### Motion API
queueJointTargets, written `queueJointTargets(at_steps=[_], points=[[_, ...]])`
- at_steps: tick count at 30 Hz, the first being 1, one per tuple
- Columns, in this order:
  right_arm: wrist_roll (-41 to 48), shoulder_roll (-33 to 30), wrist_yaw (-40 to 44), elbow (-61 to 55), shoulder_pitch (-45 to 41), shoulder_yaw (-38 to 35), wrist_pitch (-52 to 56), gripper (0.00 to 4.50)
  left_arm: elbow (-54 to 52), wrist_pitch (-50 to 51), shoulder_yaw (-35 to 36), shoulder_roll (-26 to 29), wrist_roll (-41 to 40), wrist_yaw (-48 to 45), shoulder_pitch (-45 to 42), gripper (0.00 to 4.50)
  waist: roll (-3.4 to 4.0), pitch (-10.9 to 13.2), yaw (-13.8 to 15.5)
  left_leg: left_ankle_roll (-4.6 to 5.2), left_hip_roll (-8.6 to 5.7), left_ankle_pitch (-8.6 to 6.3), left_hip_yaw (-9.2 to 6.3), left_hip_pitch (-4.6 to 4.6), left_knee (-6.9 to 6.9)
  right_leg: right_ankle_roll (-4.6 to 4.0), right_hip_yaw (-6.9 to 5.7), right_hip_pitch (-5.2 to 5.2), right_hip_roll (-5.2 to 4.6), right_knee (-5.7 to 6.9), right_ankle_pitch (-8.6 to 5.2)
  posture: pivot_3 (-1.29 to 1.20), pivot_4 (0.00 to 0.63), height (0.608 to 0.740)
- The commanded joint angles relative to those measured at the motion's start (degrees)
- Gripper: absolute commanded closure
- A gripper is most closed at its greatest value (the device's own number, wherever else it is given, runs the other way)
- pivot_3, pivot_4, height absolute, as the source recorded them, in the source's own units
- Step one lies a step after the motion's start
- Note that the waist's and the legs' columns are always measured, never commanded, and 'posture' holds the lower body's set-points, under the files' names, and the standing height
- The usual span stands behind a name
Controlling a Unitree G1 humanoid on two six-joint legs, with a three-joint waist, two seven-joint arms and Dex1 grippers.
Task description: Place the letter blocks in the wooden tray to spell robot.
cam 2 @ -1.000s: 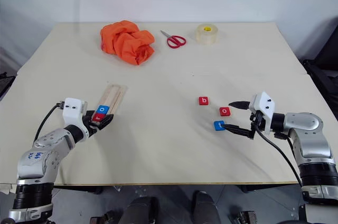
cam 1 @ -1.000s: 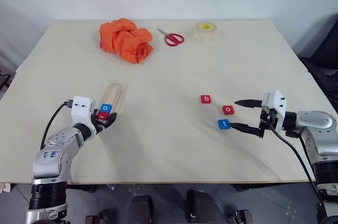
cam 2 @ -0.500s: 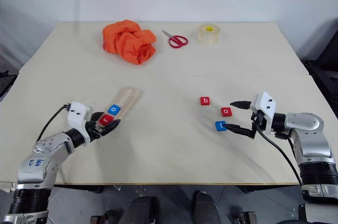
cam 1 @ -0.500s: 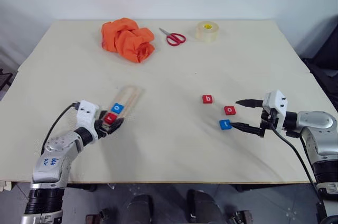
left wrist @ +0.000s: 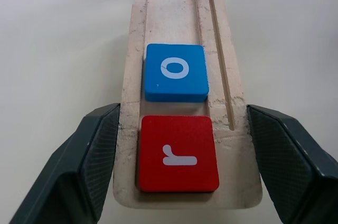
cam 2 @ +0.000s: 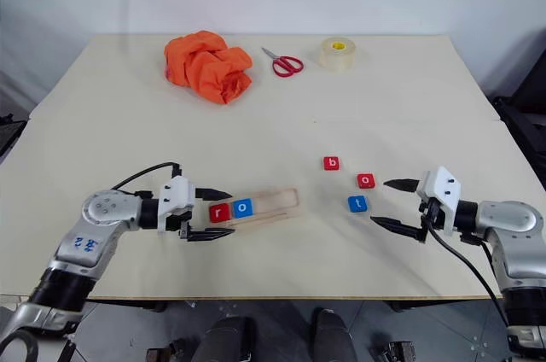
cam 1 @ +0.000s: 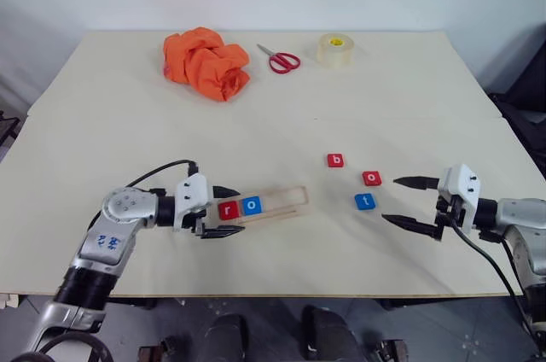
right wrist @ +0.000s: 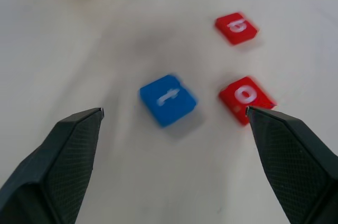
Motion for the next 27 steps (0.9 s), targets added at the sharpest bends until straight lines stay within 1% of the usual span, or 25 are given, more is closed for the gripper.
queueJointTargets(at_steps=[1, 6, 9, 14, 16, 17, 20, 24, 26, 27], points=[[2.88, -1.76, 1.61, -3.60, 1.99, -4.08, -1.46, 0.00, 2.71, -2.79, -2.11, -1.76, 1.63, -1.75, -2.69, 1.09, -0.01, 0.00, -0.10, 0.03, -0.01, -0.01, 0.01, 0.00, 0.03, 0.02, 0.02, 0.01, 0.00, 0.00, 0.01, 0.00, 0.150, 0.740], [4.75, -1.79, 1.48, -7.20, 4.82, -6.60, -0.93, 0.00, 6.33, -5.47, -4.18, -3.34, 3.34, -3.57, -5.04, 1.09, -0.04, 0.02, -0.27, 0.06, 0.03, -0.03, 0.07, 0.05, 0.06, 0.04, 0.12, -0.01, 0.06, 0.03, 0.02, 0.00, 0.150, 0.740], [5.79, -1.55, 0.31, -10.24, 7.05, -8.22, 0.23, 0.00, 8.09, -6.00, -5.56, -3.92, 4.77, -4.37, -5.94, 1.09, -0.04, 0.02, -0.06, 0.06, 0.03, -0.03, 0.05, 0.04, 0.08, 0.04, 0.11, 0.00, 0.06, 0.04, 0.02, 0.00, 0.150, 0.740], [5.90, -1.22, -1.07, -12.18, 8.45, -8.96, 1.07, 0.00, 9.08, -5.44, -6.27, -4.72, 5.99, -4.30, -6.22, 1.09, -0.05, 0.03, -0.03, 0.11, 0.02, -0.07, 0.05, 0.01, 0.19, 0.05, 0.11, 0.03, 0.04, 0.02, 0.03, 0.00, 0.150, 0.740], [5.90, -1.25, -1.52, -12.53, 8.69, -9.06, 1.33, 0.00, 8.87, -4.83, -6.28, -5.42, 6.27, -3.71, -6.44, 0.34, -0.05, 0.03, 0.02, 0.11, 0.02, -0.07, 0.04, 0.01, 0.20, 0.05, 0.11, 0.04, 0.04, 0.02, 0.03, 0.00, 0.150, 0.740], [5.86, -1.26, -1.68, -12.57, 8.67, -9.03, 1.42, 0.00, 8.87, -4.82, -6.15, -5.65, 6.20, -3.78, -6.50, 0.05, -0.05, 0.03, 0.05, 0.11, 0.02, -0.07, 0.04, 0.01, 0.21, 0.05, 0.11, 0.04, 0.03, 0.03, 0.03, 0.00, 0.150, 0.740], [5.88, -1.33, -2.04, -12.66, 8.50, -8.90, 1.65, 0.00, 8.37, -4.53, -5.42, -5.77, 5.84, -3.91, -6.23, 0.02, -0.06, 0.03, 0.04, 0.14, 0.02, -0.08, 0.03, -0.02, 0.26, 0.07, 0.11, 0.04, 0.04, 0.03, 0.04, 0.00, 0.150, 0.740], [6.09, -1.15, -2.90, -13.11, 8.42, -8.90, 2.17, 0.00, 5.85, -4.17, -3.91, -4.58, 4.36, -4.57, -4.62, 0.02, -0.06, 0.03, -0.14, 0.14, 0.02, -0.09, 0.03, -0.02, 0.26, 0.06, 0.11, 0.03, 0.04, 0.04, 0.04, 0.00, 0.150, 0.740], [6.44, -0.64, -4.61, -14.10, 8.74, -9.39, 3.40, 0.00, 4.73, -4.93, -2.05, -3.70, 2.75, -4.98, -3.46, 0.02, -0.05, 0.03, -0.26, 0.14, 0.03, -0.09, 0.03, -0.02, 0.25, 0.06, 0.12, 0.03, 0.04, 0.05, 0.04, 0.00, 0.150, 0.740], [6.66, -0.11, -6.71, -15.23, 9.36, -9.89, 5.09, 0.00, 3.87, -4.14, -0.30, -2.58, 0.67, -6.04, -2.37, 0.02, -0.06, 0.03, -0.26, 0.14, 0.04, -0.09, 0.03, -0.02, 0.25, 0.06, 0.12, 0.02, 0.05, 0.06, 0.04, 0.00, 0.150, 0.740]])
